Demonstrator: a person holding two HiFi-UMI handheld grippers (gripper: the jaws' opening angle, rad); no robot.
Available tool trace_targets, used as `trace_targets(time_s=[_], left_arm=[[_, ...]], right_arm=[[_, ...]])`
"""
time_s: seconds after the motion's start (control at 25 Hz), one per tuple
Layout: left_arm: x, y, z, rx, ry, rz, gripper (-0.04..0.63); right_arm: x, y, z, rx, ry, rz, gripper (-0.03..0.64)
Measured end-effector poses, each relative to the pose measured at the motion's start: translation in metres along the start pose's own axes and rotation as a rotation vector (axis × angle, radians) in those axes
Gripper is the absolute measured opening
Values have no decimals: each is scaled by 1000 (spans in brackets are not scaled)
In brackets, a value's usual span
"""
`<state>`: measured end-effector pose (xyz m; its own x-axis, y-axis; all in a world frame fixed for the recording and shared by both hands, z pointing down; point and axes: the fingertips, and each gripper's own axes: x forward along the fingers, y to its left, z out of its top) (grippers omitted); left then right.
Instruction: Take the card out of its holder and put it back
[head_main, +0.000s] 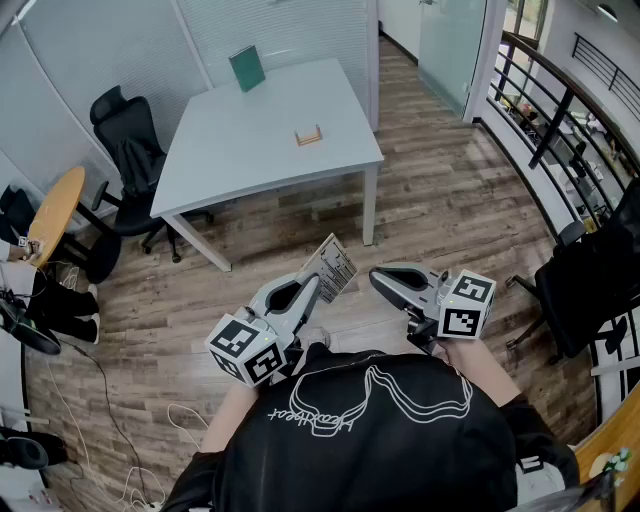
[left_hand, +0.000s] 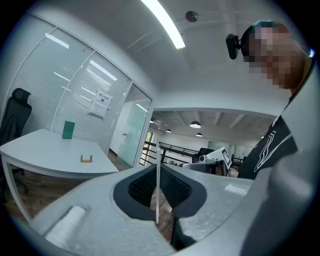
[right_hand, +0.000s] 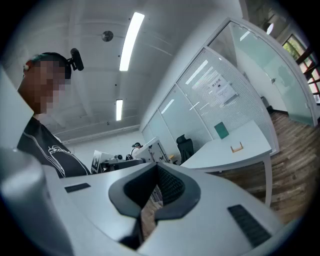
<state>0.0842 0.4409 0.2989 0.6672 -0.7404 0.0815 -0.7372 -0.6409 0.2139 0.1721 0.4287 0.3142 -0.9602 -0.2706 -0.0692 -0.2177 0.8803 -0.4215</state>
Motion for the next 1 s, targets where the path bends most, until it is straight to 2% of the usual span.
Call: trace_targets(time_s=[0.28, 0.52, 1.0], left_arm=[[7, -6, 0, 12, 7, -2, 25], [16, -3, -1, 8, 21, 2, 25], [46, 37, -5, -17, 33, -13, 25]], right_arm=[[-8, -4, 1, 1, -10, -2, 9], [-9, -13, 3, 57, -31, 6, 9], [5, -59, 6, 82, -49, -34, 9]])
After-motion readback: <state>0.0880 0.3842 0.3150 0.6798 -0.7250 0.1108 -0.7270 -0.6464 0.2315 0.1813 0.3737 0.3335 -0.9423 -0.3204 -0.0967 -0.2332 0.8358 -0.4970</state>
